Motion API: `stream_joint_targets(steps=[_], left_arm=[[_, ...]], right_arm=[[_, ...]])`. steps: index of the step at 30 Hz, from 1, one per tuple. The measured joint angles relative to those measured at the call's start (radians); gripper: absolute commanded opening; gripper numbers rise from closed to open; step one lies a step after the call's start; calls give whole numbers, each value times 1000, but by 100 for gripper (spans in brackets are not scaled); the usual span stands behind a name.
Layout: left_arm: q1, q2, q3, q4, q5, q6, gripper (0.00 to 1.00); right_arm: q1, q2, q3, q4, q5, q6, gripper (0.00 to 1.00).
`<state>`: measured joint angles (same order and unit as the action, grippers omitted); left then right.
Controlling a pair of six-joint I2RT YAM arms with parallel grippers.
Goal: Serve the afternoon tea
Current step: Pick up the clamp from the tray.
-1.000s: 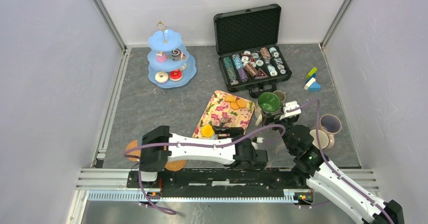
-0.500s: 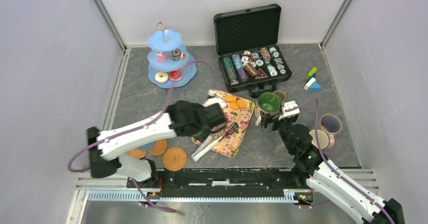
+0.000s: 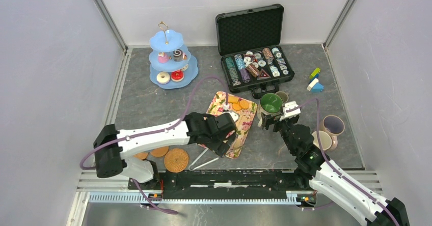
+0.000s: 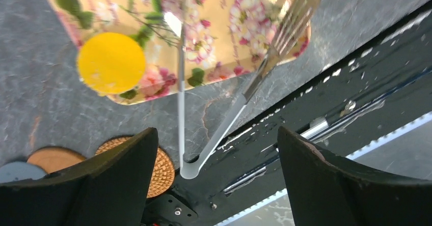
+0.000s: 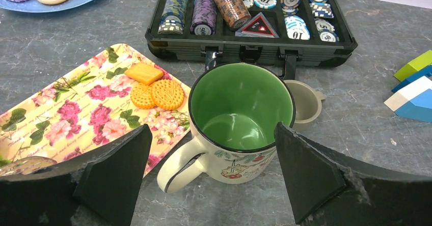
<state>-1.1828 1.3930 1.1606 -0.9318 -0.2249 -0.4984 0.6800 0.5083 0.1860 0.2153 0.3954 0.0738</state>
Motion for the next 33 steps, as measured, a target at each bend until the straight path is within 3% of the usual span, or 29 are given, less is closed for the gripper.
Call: stream_joint_targets(steps=[7, 13, 22, 33], left_arm=[[-64, 69, -75, 64, 45, 58, 85], [-69, 71, -129, 65, 9, 43, 67], [-51, 162, -169, 48, -64, -6, 48], [-46, 228, -174, 50, -111, -8, 6]], right_arm=[[0, 18, 0, 0, -11, 0, 98], [0, 30, 0, 0, -24, 0, 98], [0, 64, 0, 0, -54, -2, 98], [0, 101, 1, 0, -78, -12, 98]])
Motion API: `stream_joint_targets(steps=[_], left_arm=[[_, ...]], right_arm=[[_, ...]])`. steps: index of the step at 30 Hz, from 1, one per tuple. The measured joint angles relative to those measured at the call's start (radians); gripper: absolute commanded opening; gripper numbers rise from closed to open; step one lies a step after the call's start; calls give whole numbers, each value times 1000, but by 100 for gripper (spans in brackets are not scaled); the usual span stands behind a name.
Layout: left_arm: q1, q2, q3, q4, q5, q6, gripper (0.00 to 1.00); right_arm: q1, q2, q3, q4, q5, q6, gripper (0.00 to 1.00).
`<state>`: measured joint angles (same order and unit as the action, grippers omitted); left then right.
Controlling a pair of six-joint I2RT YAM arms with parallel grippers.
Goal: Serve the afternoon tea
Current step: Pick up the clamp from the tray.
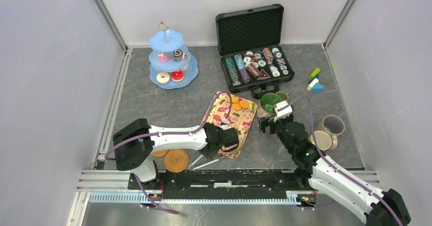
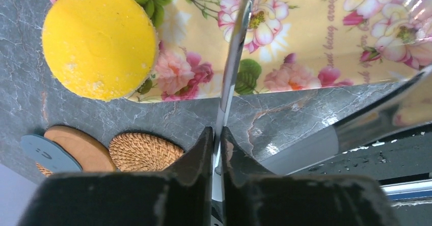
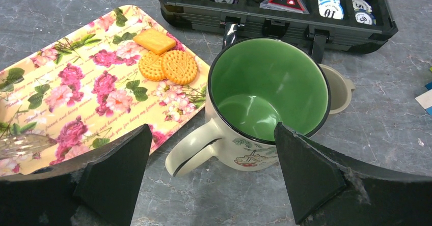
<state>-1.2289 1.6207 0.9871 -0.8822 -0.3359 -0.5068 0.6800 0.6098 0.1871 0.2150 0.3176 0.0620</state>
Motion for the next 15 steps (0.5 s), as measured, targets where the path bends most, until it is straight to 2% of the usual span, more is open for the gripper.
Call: stream_joint_targets(steps=[1, 9, 15], left_arm=[[0, 0, 0, 2, -4, 1, 3], [2, -16, 3, 13, -8, 3, 2], [48, -145, 22, 86, 53, 3, 2]], right_arm=[[0, 5, 2, 0, -3, -1, 98], [0, 56, 52, -47, -8, 6, 98], [0, 81, 153, -187, -13, 35, 98]])
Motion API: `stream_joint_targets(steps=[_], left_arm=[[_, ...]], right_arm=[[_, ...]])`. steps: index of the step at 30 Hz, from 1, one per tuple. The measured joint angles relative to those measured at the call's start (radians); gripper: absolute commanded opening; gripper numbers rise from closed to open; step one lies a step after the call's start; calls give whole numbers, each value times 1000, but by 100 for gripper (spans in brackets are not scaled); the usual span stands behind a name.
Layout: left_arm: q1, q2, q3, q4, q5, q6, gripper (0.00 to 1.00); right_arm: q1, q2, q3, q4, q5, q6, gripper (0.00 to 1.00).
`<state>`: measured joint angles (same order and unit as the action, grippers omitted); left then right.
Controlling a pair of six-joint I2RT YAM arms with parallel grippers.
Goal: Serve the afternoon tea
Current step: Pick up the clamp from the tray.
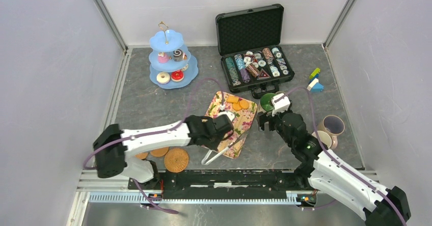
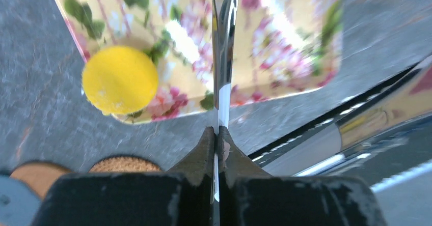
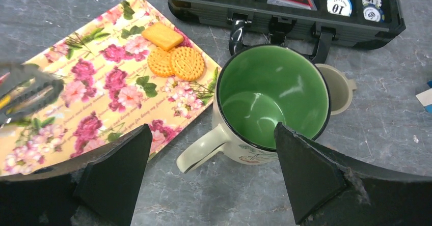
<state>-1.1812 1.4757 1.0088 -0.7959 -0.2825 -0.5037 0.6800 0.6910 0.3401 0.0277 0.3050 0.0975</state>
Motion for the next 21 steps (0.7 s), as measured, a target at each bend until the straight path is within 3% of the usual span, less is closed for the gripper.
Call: stream_joint_targets(steps=[6, 11, 16, 21], left_arm=[[134, -222, -8, 187, 120, -1, 2], [262, -352, -61, 414, 214, -18, 2], [370, -393, -122, 598, 291, -107, 2], [399, -367, -132, 635, 344, -143, 2]], right_arm=[[0, -30, 127, -119, -75, 3, 98], [0, -17, 214, -134, -232, 19, 98], [6, 41, 232, -85, -418, 65, 98], [24, 100, 232, 19, -510, 187, 99]])
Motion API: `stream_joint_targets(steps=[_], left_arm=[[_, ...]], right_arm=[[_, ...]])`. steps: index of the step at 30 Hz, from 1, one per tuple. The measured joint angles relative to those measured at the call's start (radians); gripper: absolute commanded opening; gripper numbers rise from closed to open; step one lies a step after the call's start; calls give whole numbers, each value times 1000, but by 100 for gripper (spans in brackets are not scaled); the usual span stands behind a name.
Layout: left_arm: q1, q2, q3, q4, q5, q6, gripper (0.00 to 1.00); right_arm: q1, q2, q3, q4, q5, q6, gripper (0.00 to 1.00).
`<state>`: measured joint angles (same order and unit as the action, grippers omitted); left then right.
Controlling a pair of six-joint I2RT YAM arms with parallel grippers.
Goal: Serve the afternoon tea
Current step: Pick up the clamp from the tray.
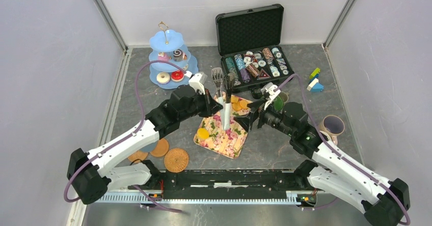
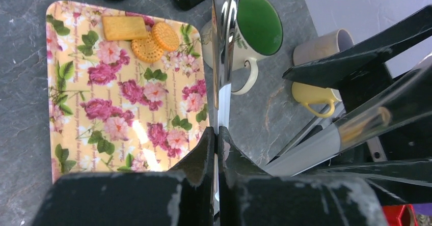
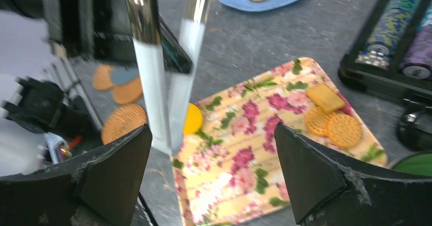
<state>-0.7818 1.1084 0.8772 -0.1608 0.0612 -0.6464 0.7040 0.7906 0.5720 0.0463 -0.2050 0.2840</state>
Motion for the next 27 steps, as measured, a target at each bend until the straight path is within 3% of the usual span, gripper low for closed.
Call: stream_joint_targets(steps=[4, 8, 12, 17, 21, 22, 23, 27], left_arm=[[0, 6, 0, -40, -6, 2, 2], [0, 31, 23, -103, -18, 3, 2], [-1, 67, 62, -167, -44, 4, 2], [-9, 84, 96, -227, -73, 7, 2], [-19, 84, 108, -268, -96, 16, 2], [-20, 84, 112, -277, -105, 18, 6], [-21, 84, 116, -285, -107, 19, 18], [-22, 77, 133, -311, -105, 45, 65]], right_arm=[[4, 30, -4, 114, -4, 127, 92], [47, 96, -13, 251, 38, 254, 75], [134, 198, 19, 267, 148, 309, 66], [223, 282, 101, 221, 353, 322, 42], [244, 312, 140, 200, 462, 353, 13], [247, 313, 140, 199, 474, 363, 2], [252, 315, 142, 199, 483, 369, 0], [254, 318, 140, 204, 492, 377, 0]])
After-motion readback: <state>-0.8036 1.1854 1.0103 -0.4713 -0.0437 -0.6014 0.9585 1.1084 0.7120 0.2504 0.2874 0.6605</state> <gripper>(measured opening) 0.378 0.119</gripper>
